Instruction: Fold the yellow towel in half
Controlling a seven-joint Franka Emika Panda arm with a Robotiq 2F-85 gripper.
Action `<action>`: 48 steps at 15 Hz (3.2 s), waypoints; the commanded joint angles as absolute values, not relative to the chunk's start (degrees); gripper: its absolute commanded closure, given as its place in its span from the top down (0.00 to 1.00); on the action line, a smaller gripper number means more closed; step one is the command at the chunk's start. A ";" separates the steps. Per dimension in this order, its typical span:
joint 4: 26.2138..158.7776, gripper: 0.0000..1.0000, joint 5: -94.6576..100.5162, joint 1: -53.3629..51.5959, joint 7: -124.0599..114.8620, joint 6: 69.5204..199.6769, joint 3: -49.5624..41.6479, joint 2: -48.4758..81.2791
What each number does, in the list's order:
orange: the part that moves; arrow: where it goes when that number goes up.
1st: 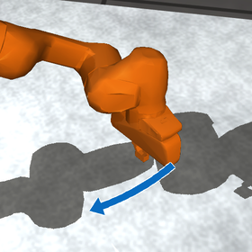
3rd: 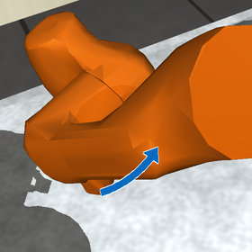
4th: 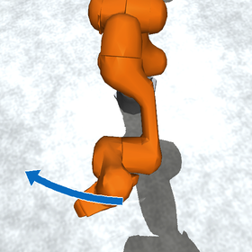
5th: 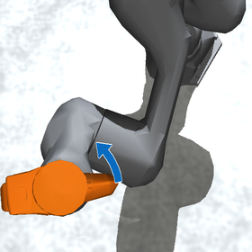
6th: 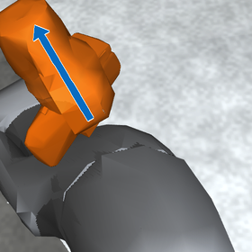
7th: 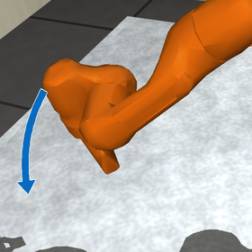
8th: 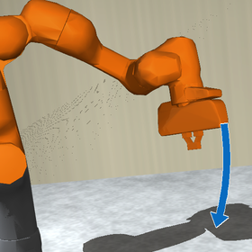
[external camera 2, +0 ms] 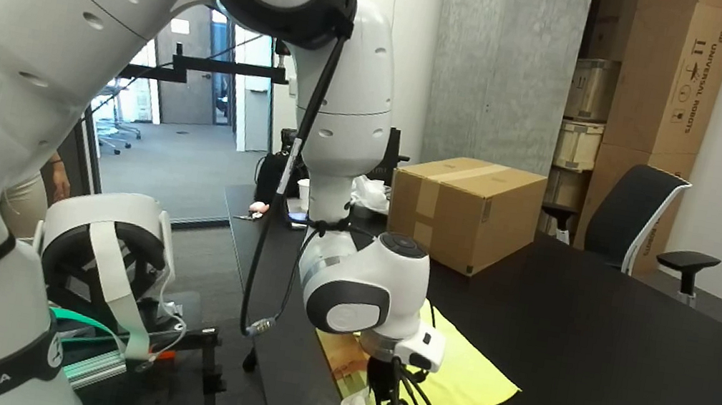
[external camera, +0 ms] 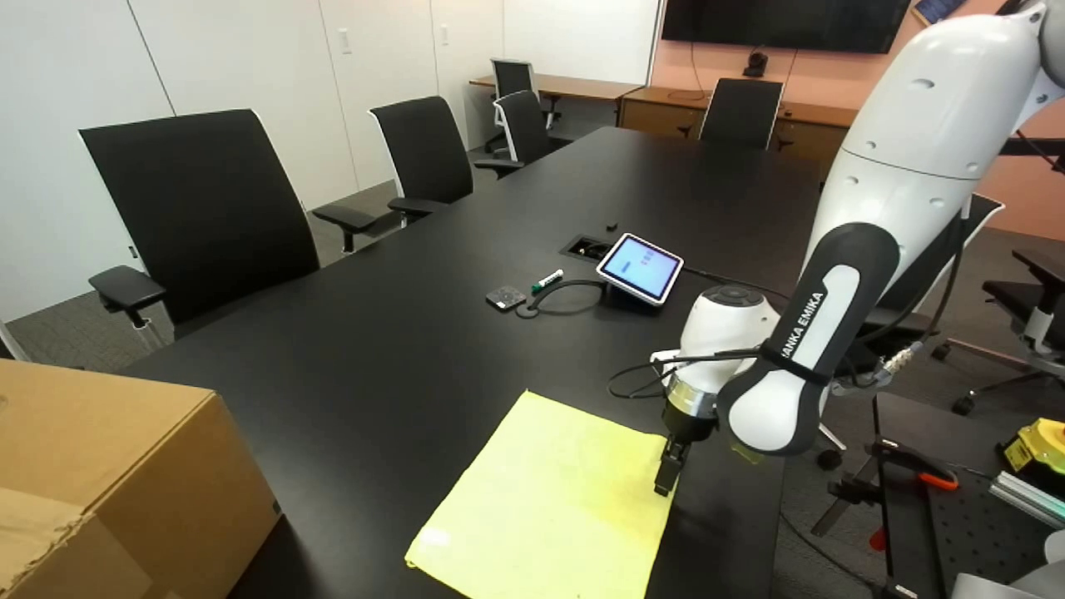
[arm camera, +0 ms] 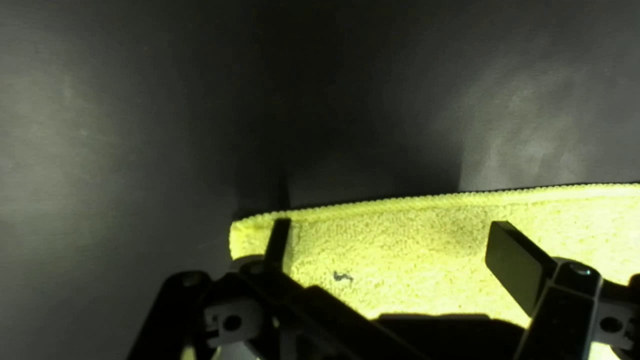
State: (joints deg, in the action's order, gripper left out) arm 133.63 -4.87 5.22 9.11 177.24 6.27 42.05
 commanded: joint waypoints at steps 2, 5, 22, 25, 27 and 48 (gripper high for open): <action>131.15 1.00 -2.85 4.33 6.94 178.13 4.59 43.56; 130.68 0.82 -2.70 4.29 7.02 177.45 4.38 43.89; 133.37 0.16 -4.12 6.24 5.38 173.31 8.20 37.50; 132.60 0.17 -5.13 8.37 5.19 170.60 10.51 37.20; 131.91 0.16 -6.25 9.85 5.04 169.19 11.95 36.87; 99.01 0.12 -18.25 7.25 -0.40 160.40 13.53 51.37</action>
State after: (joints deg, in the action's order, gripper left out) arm 106.01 -19.40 11.06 1.85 161.74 16.13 47.27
